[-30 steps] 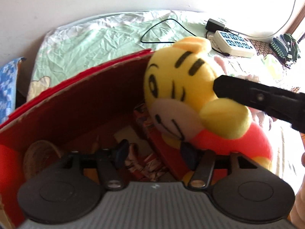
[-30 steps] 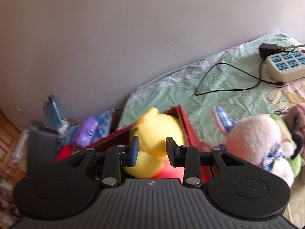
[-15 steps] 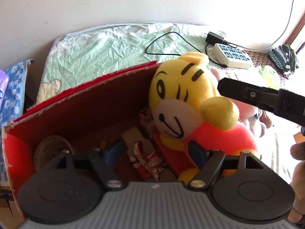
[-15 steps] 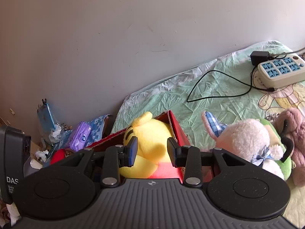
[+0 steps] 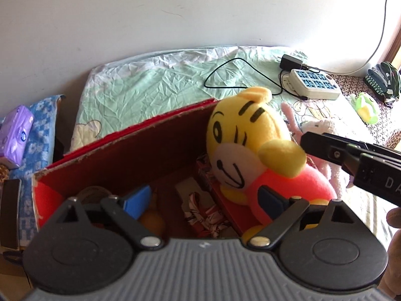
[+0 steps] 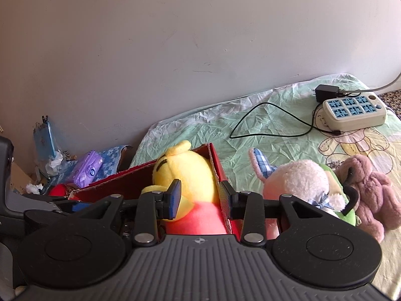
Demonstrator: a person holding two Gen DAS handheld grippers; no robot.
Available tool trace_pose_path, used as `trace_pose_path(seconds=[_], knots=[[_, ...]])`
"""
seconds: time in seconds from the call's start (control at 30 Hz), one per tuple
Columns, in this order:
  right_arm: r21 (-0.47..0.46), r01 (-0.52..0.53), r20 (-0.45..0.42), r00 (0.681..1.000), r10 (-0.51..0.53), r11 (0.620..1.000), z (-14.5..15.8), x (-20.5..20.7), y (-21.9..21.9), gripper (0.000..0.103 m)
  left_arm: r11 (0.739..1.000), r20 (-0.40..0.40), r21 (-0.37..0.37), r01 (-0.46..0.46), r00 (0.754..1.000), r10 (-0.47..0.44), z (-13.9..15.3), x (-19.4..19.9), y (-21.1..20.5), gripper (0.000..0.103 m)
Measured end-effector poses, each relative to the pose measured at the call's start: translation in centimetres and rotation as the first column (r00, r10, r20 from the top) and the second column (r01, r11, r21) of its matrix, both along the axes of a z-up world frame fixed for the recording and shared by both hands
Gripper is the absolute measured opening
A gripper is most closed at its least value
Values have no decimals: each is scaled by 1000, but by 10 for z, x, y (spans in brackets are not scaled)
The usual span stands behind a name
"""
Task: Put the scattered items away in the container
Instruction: 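Lower the tiger plush into the red box and open the right gripper, then withdraw the right gripper from the box toward the remaining plush toys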
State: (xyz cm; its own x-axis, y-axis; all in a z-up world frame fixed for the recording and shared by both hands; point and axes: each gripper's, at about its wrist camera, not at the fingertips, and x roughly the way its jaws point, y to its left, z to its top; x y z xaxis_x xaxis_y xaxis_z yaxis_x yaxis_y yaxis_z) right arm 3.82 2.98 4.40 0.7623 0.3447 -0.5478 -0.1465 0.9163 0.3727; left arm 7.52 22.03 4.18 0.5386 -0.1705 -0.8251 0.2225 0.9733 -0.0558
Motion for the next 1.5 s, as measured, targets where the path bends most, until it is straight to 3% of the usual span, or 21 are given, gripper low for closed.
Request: trace_pose_path(seconds=[0.37, 0.43, 0.67, 0.87, 1.1, 1.5], knots=[[-47, 53, 38, 998, -51, 997, 7, -23, 0, 39, 998, 48, 35, -48, 998, 46, 7, -11, -4, 98], [-56, 56, 52, 997, -53, 997, 9, -27, -1, 49, 997, 53, 43, -68, 996, 66, 8, -13, -3, 99], [-38, 18, 56, 998, -16, 999, 7, -35, -6, 62, 988, 74, 54, -146, 987, 142, 14, -27, 6, 99], [-4, -73, 22, 997, 73, 997, 2, -32, -13, 57, 962, 62, 84, -258, 965, 254, 16, -37, 10, 99], [-33, -175, 25, 984, 176, 984, 3, -37, -26, 55, 922, 66, 105, -372, 928, 367, 17, -51, 1, 99], [-24, -274, -16, 962, 274, 961, -7, -35, -63, 59, 879, 83, 153, -452, 892, 444, 16, -70, -38, 99]])
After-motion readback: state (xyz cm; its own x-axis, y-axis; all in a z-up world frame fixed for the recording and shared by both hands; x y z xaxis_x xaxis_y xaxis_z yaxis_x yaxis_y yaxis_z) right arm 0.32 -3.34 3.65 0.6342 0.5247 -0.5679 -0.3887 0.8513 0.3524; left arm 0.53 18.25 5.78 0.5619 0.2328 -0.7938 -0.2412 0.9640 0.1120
